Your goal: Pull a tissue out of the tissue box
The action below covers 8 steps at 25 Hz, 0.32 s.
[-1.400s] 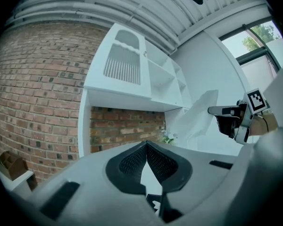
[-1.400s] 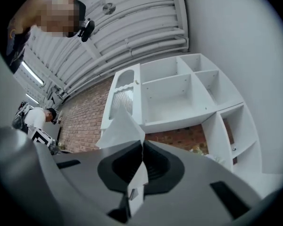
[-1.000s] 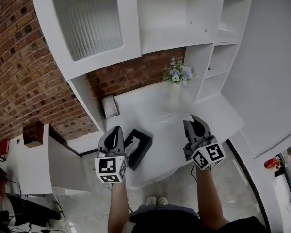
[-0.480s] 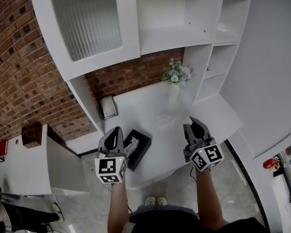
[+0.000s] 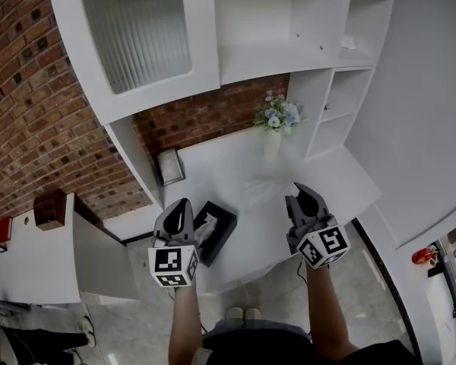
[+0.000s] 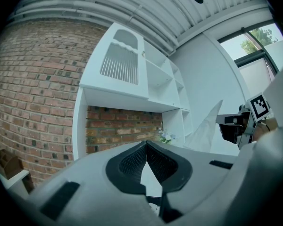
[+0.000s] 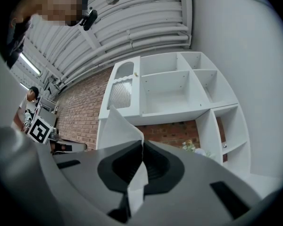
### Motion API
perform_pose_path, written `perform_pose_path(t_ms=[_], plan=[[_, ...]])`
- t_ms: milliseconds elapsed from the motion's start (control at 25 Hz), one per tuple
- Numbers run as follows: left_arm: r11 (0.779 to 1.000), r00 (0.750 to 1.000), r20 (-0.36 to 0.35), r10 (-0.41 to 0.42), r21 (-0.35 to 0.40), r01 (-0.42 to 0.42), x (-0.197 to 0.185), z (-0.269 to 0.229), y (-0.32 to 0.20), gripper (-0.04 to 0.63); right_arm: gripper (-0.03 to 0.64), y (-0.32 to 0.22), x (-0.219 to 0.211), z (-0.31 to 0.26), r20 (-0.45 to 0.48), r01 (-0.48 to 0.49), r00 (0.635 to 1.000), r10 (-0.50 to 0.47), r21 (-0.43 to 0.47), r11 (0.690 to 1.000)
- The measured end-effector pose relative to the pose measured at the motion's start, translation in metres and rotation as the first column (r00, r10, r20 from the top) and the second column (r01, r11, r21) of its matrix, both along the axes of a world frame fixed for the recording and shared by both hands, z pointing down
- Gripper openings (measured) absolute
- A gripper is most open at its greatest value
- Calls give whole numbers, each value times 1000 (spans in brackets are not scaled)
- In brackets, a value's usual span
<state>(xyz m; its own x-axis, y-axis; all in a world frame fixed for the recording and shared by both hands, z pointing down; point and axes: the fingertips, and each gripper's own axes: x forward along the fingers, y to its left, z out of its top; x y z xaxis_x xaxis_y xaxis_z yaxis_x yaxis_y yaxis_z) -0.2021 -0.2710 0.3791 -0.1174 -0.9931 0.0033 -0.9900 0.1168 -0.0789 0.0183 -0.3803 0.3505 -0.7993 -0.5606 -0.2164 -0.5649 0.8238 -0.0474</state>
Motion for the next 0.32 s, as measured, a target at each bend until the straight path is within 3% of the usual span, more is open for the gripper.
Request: perform_pose_path(t_ms=[320], plan=[[1000,1000,-1,-3,-1,3,0,0,1,8,0,0,-1,1,-9,5,1000,-5,0,1000]])
